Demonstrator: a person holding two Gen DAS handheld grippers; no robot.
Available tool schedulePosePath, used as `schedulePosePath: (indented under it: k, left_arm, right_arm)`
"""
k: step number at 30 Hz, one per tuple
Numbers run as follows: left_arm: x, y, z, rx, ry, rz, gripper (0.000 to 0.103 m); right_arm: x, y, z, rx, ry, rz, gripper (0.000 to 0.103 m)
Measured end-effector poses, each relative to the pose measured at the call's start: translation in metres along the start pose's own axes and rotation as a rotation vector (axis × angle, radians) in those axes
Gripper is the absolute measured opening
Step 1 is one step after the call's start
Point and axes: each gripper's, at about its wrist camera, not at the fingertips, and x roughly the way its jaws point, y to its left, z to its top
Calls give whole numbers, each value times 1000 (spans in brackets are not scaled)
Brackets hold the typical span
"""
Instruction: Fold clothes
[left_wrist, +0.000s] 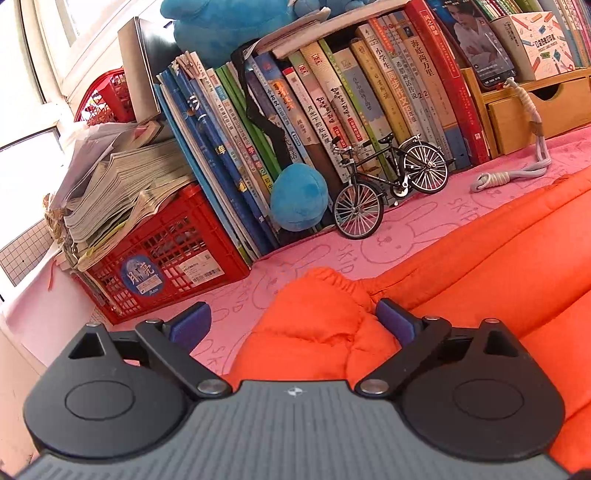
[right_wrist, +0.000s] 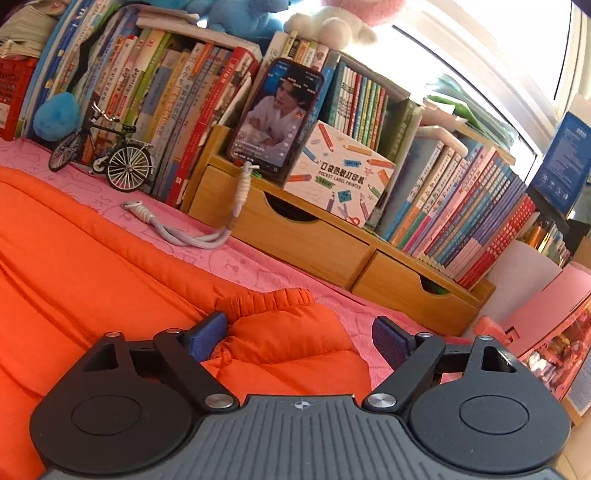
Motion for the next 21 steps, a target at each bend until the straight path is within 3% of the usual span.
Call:
schedulePosePath:
  k: [7, 16, 21]
  left_arm:
    - [6, 10, 0, -47, 20, -50, 103]
    - [37, 40, -8, -308, 159, -279, 103]
    - [33, 34, -8, -275, 155, -264, 103]
  right_arm:
    - [3, -9, -15, -12, 45, -125, 86]
    - [12, -30, -28, 86, 181, -236, 93]
    - [18, -43, -30, 184, 241, -213, 97]
